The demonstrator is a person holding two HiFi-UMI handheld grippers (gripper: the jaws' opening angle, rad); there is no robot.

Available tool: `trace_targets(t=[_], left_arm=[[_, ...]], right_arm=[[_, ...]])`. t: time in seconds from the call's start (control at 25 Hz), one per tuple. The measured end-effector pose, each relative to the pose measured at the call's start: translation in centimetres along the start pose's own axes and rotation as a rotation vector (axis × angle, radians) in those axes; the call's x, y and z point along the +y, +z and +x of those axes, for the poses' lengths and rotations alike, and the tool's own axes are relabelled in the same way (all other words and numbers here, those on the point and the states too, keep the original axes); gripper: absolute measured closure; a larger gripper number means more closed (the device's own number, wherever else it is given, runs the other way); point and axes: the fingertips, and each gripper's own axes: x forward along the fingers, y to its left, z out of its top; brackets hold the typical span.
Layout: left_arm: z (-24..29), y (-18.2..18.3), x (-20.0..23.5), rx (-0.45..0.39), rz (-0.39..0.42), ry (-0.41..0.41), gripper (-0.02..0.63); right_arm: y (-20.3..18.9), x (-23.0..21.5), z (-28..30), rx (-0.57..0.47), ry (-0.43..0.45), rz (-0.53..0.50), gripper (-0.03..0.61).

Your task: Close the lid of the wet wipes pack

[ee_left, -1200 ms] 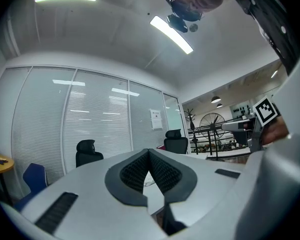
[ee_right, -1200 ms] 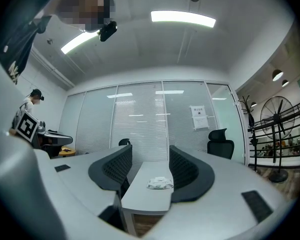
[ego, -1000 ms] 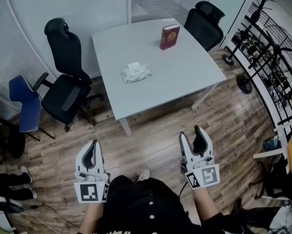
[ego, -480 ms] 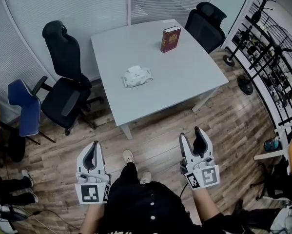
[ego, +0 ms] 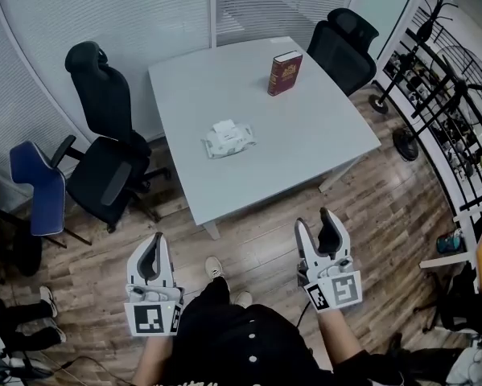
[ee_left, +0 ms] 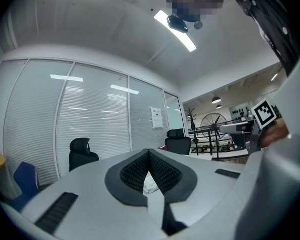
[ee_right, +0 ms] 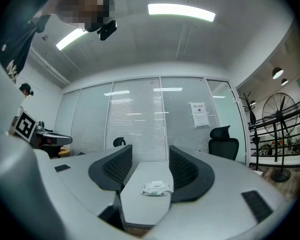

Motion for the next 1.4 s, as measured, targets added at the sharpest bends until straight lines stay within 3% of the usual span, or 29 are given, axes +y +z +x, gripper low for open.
trace_targets(t=[0.76, 1.4], left_arm=[[9.4, -1.6, 4.5, 0.012, -0.03, -0.042, 0.602], [14.5, -0.6, 7.9, -0.059, -0.039, -0.093, 0.601]], right_arm=[[-1.4, -1.2, 9.3, 0.035, -0.022, -0.01, 0.35], [0.7, -1.4, 14.2, -0.024, -0.072, -0.042, 0.35]])
